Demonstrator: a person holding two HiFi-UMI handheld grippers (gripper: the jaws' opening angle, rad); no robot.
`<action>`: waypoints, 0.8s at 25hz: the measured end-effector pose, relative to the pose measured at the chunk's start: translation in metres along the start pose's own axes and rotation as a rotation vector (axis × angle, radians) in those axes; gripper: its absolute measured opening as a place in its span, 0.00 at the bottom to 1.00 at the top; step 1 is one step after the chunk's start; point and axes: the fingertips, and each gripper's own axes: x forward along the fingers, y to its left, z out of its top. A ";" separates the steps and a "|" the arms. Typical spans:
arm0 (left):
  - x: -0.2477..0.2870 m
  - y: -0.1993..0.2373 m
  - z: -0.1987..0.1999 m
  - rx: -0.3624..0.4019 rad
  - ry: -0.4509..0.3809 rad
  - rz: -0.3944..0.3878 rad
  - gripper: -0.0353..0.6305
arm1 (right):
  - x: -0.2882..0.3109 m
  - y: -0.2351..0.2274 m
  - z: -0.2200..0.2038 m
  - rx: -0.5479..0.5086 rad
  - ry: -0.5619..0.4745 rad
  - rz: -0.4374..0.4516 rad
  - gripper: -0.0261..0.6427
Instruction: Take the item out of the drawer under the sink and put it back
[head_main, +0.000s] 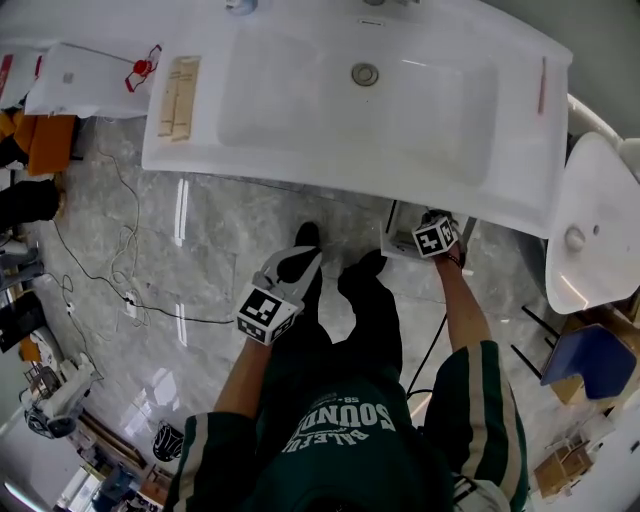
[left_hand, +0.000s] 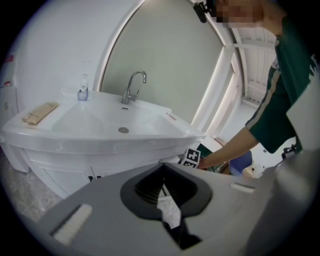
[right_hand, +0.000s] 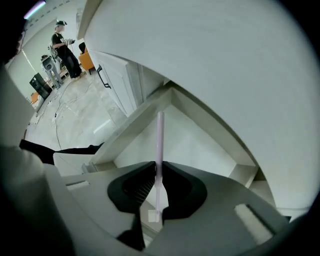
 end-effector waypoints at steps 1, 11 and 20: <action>-0.001 -0.001 0.003 0.004 -0.004 -0.006 0.13 | -0.006 0.002 0.000 -0.007 0.005 0.002 0.11; -0.019 -0.006 0.042 0.045 -0.049 -0.059 0.13 | -0.064 0.039 -0.004 -0.018 0.004 0.017 0.11; -0.040 0.000 0.087 0.112 -0.106 -0.100 0.13 | -0.156 0.063 0.039 0.103 -0.197 -0.007 0.11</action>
